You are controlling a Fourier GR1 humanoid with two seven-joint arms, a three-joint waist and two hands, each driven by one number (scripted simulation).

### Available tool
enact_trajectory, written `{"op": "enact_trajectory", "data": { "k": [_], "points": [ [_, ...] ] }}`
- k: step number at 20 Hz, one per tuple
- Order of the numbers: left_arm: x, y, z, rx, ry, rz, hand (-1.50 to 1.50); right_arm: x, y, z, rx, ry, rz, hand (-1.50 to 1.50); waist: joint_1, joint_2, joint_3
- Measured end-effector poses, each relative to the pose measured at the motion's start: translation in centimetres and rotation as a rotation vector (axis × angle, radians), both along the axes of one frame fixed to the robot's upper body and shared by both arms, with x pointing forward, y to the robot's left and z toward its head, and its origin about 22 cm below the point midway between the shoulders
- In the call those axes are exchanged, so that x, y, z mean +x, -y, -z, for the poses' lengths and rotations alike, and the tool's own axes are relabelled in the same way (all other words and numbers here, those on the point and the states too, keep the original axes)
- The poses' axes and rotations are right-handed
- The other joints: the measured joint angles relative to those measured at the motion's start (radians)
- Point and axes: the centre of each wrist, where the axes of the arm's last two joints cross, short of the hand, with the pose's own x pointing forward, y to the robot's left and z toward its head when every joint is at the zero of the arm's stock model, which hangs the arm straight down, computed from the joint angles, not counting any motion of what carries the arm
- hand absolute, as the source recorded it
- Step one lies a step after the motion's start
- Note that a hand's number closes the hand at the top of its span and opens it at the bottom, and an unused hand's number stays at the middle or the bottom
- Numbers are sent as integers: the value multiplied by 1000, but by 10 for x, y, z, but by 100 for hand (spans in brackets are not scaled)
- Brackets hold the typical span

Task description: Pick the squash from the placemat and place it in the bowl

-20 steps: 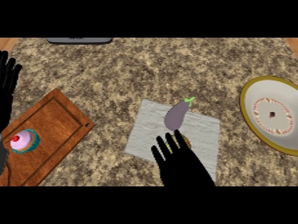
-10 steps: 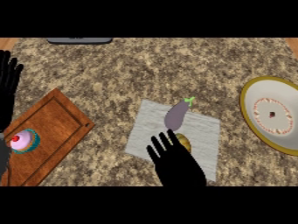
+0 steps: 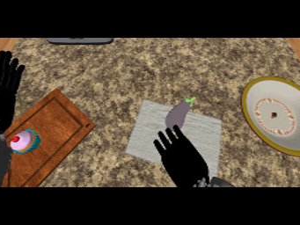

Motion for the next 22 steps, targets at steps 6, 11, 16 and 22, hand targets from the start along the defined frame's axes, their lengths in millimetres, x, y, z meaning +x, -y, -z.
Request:
{"op": "enact_trajectory", "data": {
  "k": [6, 11, 16, 22],
  "points": [
    [4, 1, 1, 0, -2, 4, 0, 13, 3, 17, -13, 0, 23, -150, 0, 0, 0],
    [1, 1, -4, 2, 0, 0, 0, 22, 7, 28, -29, 16, 59, -150, 0, -2, 0],
    [-3, -3, -3, 1, 5, 2, 0, 30, 12, 31, -23, 35, 31, 150, 2, -3, -1],
    [3, -5, -5, 1, 7, -1, 0, 35, 12, 36, 31, 86, -40, 150, 0, -4, -1]
  ]
}}
